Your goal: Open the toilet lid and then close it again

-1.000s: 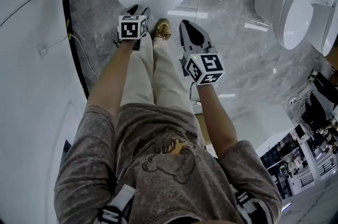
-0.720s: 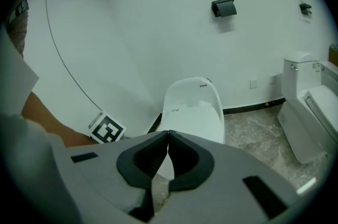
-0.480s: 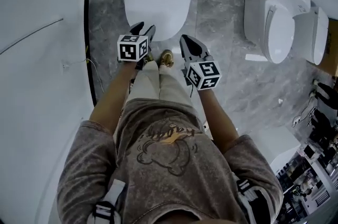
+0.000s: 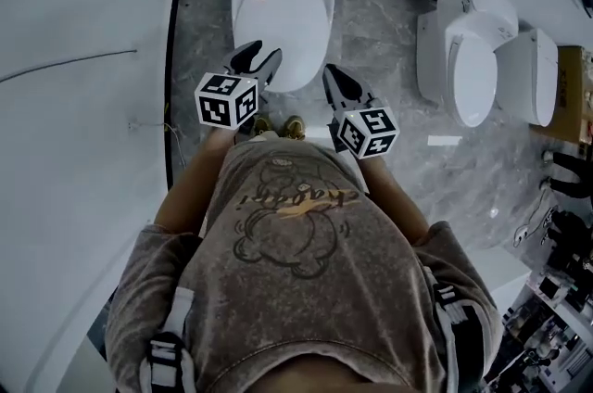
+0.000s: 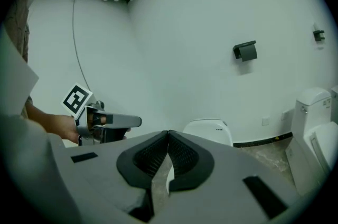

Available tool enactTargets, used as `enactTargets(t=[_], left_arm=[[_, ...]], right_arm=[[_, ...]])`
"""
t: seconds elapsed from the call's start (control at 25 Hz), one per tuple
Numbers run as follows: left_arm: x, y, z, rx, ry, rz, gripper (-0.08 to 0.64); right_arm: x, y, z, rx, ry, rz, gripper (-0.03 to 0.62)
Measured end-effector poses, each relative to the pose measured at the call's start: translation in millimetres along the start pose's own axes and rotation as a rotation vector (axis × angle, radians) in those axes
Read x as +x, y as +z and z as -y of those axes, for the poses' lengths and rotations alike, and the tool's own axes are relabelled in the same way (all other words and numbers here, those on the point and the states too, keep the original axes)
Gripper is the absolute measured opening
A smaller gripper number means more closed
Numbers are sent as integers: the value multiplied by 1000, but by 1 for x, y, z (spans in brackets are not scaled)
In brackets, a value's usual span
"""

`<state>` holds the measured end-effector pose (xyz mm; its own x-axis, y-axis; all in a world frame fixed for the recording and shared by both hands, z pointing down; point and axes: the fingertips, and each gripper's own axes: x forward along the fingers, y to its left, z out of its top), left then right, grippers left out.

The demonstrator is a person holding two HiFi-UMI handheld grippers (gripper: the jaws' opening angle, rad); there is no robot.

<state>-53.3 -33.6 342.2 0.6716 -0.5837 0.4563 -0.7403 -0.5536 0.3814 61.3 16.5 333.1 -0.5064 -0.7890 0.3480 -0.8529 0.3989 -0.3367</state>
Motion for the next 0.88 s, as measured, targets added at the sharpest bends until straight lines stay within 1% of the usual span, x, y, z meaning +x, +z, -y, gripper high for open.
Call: enactTargets(t=[0.12,0.28,0.36,0.4,0.48,0.6,0.88], left_arm=[[-23,18,12,43,-21,26,172],[-45,23,18,104,-58,63,149],[-55,23,17,118,-62,100,105],[-59,22,16,119,-60,120,79],[-65,19,15,115,-55,154,49],[-67,15,8,130,-27,172,14],[-68,23,3,137,3,217,9]], right_arm=[[-8,14,-6,-5,-1,18,28],[-14,25,-12,-38,-23,51,28],[-17,26,-13,-65,-35,65,28],[-18,27,-13,-71,-40,74,28],[-19,28,-10,-71,-46,93,28],[-18,30,-7,-71,-49,114,28],[-11,31,-5,-94,-57,121,27]])
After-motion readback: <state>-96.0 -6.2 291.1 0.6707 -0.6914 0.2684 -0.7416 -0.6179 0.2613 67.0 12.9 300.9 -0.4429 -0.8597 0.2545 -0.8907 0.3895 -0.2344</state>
